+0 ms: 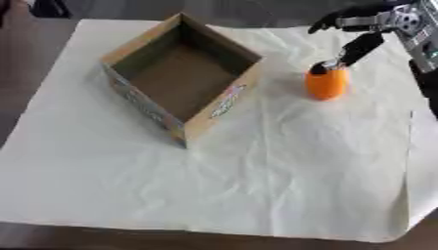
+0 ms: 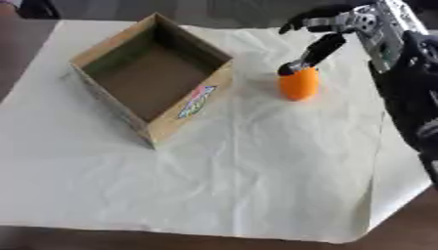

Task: Pick up objects on the table and place them in the box.

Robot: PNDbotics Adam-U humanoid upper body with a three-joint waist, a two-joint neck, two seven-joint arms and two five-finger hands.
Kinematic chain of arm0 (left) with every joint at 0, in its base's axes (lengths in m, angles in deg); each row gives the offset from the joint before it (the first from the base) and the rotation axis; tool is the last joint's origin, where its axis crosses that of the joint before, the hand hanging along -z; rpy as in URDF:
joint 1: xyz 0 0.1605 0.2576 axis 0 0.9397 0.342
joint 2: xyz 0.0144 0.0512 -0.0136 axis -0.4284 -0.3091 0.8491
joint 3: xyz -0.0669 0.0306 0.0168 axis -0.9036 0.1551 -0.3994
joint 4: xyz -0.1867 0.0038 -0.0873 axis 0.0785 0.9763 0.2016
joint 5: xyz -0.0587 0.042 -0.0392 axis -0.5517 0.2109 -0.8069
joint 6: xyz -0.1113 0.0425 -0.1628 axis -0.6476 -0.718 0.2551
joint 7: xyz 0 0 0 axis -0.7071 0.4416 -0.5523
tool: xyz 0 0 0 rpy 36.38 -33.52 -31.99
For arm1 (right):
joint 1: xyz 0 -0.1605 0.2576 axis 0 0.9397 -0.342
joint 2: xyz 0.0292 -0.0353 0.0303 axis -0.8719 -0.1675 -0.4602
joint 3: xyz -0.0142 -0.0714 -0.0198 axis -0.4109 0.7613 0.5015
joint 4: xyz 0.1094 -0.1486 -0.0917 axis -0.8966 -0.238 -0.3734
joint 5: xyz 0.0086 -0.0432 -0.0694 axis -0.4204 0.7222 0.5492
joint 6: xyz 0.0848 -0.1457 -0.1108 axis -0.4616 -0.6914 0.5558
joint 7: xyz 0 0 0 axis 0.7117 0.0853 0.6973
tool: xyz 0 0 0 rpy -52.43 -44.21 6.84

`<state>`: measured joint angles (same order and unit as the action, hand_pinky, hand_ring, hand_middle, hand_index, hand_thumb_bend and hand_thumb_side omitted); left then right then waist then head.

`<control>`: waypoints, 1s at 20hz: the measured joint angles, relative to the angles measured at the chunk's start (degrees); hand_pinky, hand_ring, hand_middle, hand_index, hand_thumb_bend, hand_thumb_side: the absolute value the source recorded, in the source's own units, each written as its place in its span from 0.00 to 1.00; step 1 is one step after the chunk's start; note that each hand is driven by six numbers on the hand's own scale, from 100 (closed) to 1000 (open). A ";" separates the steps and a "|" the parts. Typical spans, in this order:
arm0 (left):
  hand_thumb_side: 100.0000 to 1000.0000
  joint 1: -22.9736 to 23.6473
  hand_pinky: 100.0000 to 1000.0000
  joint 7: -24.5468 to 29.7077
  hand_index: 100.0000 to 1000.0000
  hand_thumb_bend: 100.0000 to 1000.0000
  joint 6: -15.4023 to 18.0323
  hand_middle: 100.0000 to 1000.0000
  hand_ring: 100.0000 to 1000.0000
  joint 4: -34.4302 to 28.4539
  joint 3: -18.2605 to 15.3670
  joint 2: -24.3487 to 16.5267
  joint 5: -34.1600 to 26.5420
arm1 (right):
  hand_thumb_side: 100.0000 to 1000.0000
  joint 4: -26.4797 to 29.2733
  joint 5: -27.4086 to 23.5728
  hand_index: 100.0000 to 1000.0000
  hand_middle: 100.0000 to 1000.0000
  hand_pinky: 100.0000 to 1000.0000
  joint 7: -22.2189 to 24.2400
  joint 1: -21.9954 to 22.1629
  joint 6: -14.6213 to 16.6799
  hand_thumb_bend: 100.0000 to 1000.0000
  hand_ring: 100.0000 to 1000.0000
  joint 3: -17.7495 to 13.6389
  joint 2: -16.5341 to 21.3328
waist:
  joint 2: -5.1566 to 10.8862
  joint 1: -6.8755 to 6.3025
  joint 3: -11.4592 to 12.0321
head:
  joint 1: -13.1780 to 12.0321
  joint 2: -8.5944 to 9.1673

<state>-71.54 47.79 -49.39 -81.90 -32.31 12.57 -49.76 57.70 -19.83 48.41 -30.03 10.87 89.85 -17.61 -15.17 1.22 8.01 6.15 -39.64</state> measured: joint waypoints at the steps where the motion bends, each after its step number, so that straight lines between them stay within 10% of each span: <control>1: 0.71 0.00 0.31 0.00 0.67 0.00 0.00 0.62 0.38 0.00 0.00 0.00 0.00 | 0.60 0.01 0.41 1.00 0.99 0.96 0.49 0.25 -0.49 0.52 1.00 -0.03 0.20 | -0.05 0.00 0.03 | -0.01 0.00; 20: 0.70 0.00 0.31 0.08 0.66 0.00 -0.12 0.61 0.37 0.00 -0.03 0.52 0.07 | 0.46 -1.31 6.48 1.00 0.95 0.90 1.26 2.98 -1.27 0.46 0.99 0.17 1.02 | -0.68 0.04 0.29 | -0.19 0.43</control>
<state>-71.54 47.87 -49.52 -81.90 -32.33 13.08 -49.68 56.39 -13.34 49.68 -27.05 9.59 90.02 -16.59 -15.84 1.26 8.30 5.96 -39.21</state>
